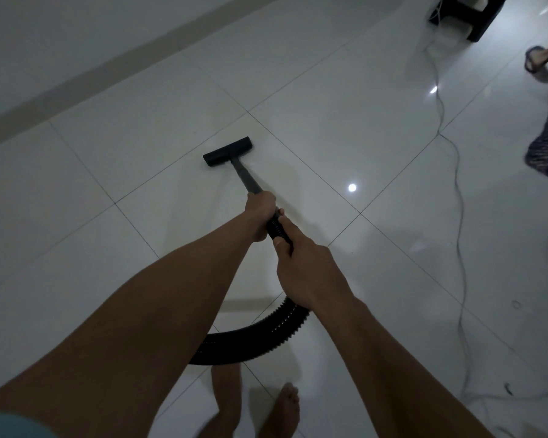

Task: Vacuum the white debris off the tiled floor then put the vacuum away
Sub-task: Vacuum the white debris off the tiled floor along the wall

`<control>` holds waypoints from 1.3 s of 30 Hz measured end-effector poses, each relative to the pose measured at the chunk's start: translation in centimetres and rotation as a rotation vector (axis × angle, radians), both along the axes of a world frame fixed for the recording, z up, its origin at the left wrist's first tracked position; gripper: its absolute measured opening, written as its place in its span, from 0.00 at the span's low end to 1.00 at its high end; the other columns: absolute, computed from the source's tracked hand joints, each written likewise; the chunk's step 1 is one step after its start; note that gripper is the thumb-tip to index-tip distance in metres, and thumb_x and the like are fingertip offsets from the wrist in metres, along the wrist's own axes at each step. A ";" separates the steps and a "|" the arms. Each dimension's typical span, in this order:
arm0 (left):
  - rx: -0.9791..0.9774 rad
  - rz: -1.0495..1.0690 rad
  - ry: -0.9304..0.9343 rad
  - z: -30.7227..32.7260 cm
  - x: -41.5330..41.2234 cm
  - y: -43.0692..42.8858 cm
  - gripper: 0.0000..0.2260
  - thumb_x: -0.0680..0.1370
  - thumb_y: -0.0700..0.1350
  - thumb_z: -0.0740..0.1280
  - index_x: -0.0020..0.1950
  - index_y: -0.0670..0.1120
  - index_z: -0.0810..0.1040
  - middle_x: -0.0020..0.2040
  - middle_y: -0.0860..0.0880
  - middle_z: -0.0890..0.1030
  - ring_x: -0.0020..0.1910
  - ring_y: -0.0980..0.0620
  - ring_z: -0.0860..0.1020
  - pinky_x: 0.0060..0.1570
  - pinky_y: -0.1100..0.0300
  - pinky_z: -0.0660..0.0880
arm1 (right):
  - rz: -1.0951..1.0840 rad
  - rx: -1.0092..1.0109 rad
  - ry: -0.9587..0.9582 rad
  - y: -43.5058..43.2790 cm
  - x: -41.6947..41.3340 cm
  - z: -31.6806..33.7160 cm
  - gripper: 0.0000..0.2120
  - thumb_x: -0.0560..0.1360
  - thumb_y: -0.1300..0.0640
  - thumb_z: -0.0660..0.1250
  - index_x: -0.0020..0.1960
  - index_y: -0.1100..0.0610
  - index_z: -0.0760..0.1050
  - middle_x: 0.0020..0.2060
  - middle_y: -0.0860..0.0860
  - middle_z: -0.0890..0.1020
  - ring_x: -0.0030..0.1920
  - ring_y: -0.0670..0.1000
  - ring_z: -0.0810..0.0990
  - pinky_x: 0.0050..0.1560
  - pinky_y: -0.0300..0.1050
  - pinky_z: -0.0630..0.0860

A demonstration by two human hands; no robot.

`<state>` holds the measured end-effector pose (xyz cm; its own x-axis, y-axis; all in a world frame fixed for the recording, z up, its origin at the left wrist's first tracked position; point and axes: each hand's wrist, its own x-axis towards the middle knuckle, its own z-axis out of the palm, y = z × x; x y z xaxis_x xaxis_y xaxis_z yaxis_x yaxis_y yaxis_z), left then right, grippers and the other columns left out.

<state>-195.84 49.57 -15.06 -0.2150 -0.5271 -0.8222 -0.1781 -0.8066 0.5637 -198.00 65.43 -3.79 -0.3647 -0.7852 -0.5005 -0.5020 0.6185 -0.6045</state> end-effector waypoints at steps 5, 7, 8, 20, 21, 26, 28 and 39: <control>-0.011 -0.002 -0.013 -0.1 -0.4 1.9 0.21 0.81 0.39 0.54 0.74 0.44 0.64 0.39 0.45 0.73 0.29 0.52 0.73 0.24 0.62 0.73 | -0.004 -0.001 -0.006 1.9 -0.4 -0.3 0.23 0.85 0.45 0.50 0.79 0.36 0.51 0.50 0.50 0.81 0.48 0.51 0.81 0.53 0.53 0.79; -0.015 -0.006 -0.013 -0.2 -0.6 2.7 0.20 0.81 0.39 0.54 0.74 0.44 0.63 0.38 0.45 0.73 0.29 0.52 0.73 0.24 0.62 0.73 | -0.011 -0.002 -0.009 2.7 -0.6 -0.4 0.23 0.85 0.44 0.50 0.79 0.36 0.51 0.52 0.51 0.82 0.47 0.51 0.81 0.53 0.53 0.80; -0.016 -0.007 -0.012 -0.2 -0.7 3.1 0.20 0.81 0.39 0.54 0.73 0.44 0.64 0.38 0.45 0.73 0.29 0.52 0.73 0.24 0.62 0.73 | -0.012 -0.006 -0.011 3.2 -0.6 -0.4 0.23 0.85 0.44 0.50 0.79 0.36 0.51 0.52 0.51 0.82 0.47 0.51 0.81 0.53 0.53 0.80; 0.015 0.007 0.000 -0.6 -1.4 6.6 0.17 0.81 0.39 0.56 0.70 0.43 0.67 0.37 0.45 0.72 0.30 0.52 0.72 0.26 0.60 0.73 | -0.022 0.008 -0.030 6.6 -1.0 -0.3 0.24 0.85 0.44 0.49 0.80 0.37 0.50 0.43 0.48 0.77 0.44 0.51 0.81 0.51 0.53 0.80; 0.011 0.005 -0.003 -0.6 -1.5 6.8 0.17 0.81 0.39 0.56 0.70 0.43 0.67 0.37 0.45 0.72 0.30 0.52 0.72 0.27 0.60 0.73 | -0.023 0.010 -0.027 6.8 -1.1 -0.3 0.24 0.85 0.44 0.49 0.80 0.37 0.50 0.43 0.48 0.77 0.44 0.51 0.81 0.50 0.52 0.80; 0.011 -0.028 -0.012 -0.1 -1.6 8.1 0.12 0.81 0.38 0.56 0.65 0.44 0.67 0.36 0.45 0.72 0.29 0.51 0.72 0.27 0.58 0.72 | -0.051 0.013 -0.038 8.2 -0.9 -0.1 0.24 0.85 0.44 0.49 0.80 0.35 0.50 0.39 0.47 0.77 0.41 0.51 0.81 0.47 0.50 0.80; 0.009 -0.052 -0.017 0.2 -1.4 8.7 0.10 0.81 0.38 0.56 0.62 0.44 0.67 0.36 0.45 0.72 0.29 0.51 0.72 0.27 0.58 0.72 | -0.061 0.012 -0.050 8.8 -0.5 0.0 0.24 0.85 0.44 0.49 0.80 0.35 0.50 0.40 0.48 0.79 0.41 0.51 0.81 0.47 0.51 0.80; -0.019 -0.170 0.007 0.2 0.5 11.8 0.12 0.81 0.37 0.55 0.64 0.45 0.66 0.39 0.45 0.71 0.29 0.52 0.71 0.22 0.63 0.72 | -0.173 -0.005 -0.095 12.3 3.1 0.1 0.24 0.85 0.44 0.49 0.80 0.35 0.49 0.44 0.51 0.82 0.41 0.51 0.82 0.48 0.53 0.81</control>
